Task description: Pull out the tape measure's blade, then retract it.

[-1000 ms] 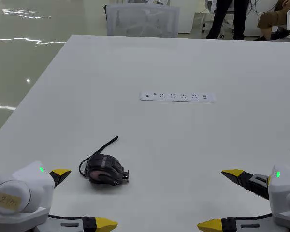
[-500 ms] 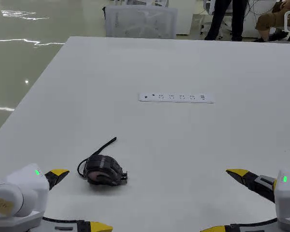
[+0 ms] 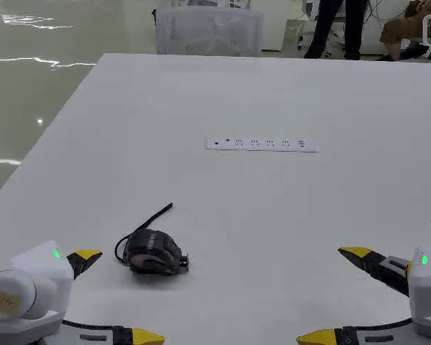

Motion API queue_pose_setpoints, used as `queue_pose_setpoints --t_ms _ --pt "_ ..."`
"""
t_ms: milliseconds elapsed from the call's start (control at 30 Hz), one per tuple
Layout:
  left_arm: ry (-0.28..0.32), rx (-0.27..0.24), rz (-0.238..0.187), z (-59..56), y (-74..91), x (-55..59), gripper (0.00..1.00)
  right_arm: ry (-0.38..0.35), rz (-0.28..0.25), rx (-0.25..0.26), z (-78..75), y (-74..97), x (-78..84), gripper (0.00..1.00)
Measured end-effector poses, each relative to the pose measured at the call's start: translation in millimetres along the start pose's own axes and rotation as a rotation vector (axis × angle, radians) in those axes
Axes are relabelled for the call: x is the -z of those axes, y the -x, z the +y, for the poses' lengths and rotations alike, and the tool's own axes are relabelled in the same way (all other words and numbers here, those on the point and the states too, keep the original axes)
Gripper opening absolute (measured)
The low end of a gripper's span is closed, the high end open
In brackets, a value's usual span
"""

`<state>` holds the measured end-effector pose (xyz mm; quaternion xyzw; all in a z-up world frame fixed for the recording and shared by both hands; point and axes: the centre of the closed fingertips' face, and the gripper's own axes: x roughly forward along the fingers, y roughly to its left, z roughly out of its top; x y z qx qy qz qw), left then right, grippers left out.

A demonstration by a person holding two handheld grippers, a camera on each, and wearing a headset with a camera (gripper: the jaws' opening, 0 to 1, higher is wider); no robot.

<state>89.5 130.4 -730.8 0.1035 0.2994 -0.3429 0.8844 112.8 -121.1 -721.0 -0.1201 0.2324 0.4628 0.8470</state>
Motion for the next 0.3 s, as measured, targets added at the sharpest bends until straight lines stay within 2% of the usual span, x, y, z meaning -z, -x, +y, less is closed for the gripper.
queue_pose_setpoints --t_ms 267,300 --pt "-0.005 0.0 -0.004 -0.9 -0.9 -2.7 0.99 -0.003 -0.004 0.004 -5.5 -1.5 0.9 0.99" --pt "-0.005 0.0 -0.004 -0.7 -1.0 -2.5 0.99 -0.002 -0.003 0.003 -0.7 -0.4 -2.6 0.99"
